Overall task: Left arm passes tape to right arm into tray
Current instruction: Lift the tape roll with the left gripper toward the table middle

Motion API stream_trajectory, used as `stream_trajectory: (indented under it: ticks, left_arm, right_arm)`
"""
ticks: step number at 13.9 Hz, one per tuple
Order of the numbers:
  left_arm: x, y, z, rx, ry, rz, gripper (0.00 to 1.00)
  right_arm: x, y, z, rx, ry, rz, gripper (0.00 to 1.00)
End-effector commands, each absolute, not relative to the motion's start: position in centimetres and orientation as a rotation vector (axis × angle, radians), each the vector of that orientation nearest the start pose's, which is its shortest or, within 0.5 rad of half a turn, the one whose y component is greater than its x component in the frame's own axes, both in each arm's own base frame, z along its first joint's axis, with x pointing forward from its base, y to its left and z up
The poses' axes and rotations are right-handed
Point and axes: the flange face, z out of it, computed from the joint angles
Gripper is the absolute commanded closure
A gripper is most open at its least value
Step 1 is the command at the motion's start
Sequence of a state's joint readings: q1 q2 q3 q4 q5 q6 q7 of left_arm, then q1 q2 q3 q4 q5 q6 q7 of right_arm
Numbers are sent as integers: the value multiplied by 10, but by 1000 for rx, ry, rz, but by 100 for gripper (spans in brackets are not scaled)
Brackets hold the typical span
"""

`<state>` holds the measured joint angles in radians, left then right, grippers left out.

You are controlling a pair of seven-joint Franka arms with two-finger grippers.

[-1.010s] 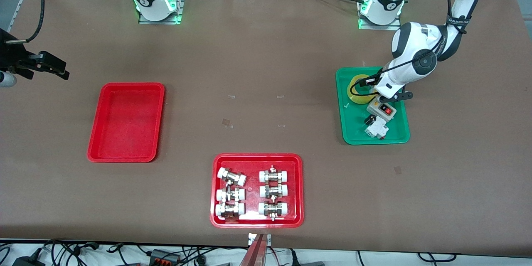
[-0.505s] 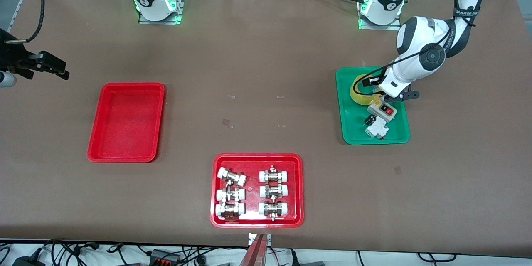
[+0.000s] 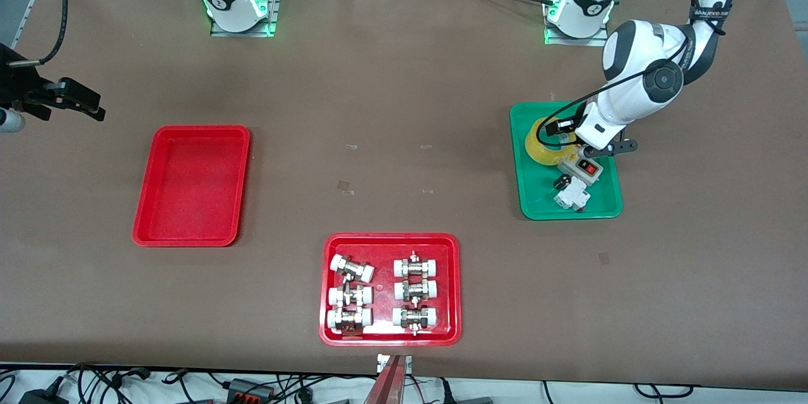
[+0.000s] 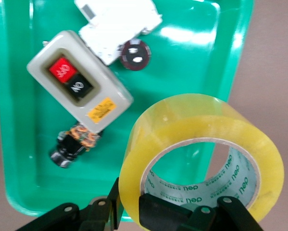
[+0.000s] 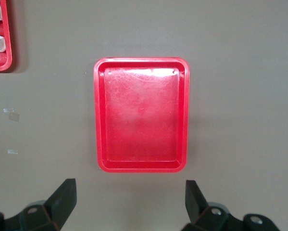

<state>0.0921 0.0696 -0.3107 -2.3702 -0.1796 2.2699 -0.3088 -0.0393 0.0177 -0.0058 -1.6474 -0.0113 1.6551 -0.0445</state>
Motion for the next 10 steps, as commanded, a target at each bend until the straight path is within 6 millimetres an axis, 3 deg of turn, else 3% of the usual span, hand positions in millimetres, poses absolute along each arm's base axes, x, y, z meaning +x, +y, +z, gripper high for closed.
stream_trajectory:
  ticks: [1,6,10]
  left_arm:
    - [475,-134,307,-3260,-388,316,99]
    - [479,-194,336,-3388,-466,319,99]
    - [484,-259,374,-3457,-565,318,99]
  right_arm:
    - [562,-29,587,-3150,-13,13,0]
    - [562,-29,587,-3150,-11,13,0]
    - [562,-29,587,-3150,-11,15,0]
